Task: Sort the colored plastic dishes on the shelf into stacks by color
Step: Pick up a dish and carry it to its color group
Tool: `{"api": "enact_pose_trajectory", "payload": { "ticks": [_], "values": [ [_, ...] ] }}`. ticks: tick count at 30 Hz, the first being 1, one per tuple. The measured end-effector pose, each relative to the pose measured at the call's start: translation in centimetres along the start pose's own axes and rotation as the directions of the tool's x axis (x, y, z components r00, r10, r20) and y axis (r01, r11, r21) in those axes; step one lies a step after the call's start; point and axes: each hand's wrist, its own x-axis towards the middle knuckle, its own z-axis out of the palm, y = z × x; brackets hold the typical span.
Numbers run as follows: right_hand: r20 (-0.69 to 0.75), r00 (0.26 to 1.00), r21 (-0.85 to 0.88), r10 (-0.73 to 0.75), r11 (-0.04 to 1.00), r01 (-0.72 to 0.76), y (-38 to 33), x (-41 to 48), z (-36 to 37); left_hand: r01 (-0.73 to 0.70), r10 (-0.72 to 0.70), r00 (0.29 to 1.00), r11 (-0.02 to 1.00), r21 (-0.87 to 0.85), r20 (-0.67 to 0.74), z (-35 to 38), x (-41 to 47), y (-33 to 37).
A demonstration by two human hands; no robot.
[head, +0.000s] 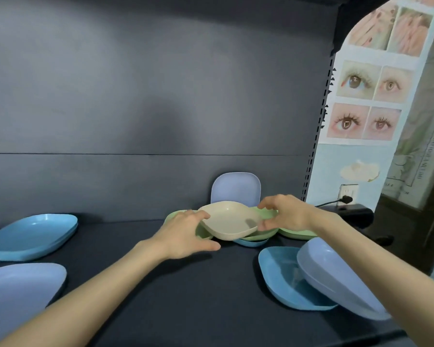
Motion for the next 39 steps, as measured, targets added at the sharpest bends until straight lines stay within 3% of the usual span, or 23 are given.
{"api": "enact_pose_trajectory", "payload": {
  "ticks": [13,19,26,31,39],
  "values": [
    [0.142,0.99,0.101,0.004,0.995,-0.018,0.5,2.6,1.1,0.093,-0.097,0.991,0.994,-0.05,-0.094,2.6,1.3,0.4],
    [0.024,0.998,0.273,-0.055,0.961,0.046,-0.1,1.7,0.9,0.113,-0.14,0.961,0.986,-0.122,-0.237,1.7,0.3,0.4],
    [-0.17,0.976,0.347,-0.137,0.918,0.19,-4.5,-0.3,1.3,0.077,-0.18,0.919,0.954,-0.289,-0.351,-1.5,-3.3,-1.5],
    [-0.327,0.936,0.458,-0.126,0.846,0.274,-8.4,-1.8,3.7,0.115,-0.217,0.923,0.944,-0.309,-0.317,-4.5,-7.4,-4.1],
    [-0.373,0.919,0.562,-0.123,0.759,0.33,-13.6,-2.5,8.2,0.19,-0.264,0.941,0.93,-0.314,-0.212,-7.4,-11.7,-8.4]
  ]
}}
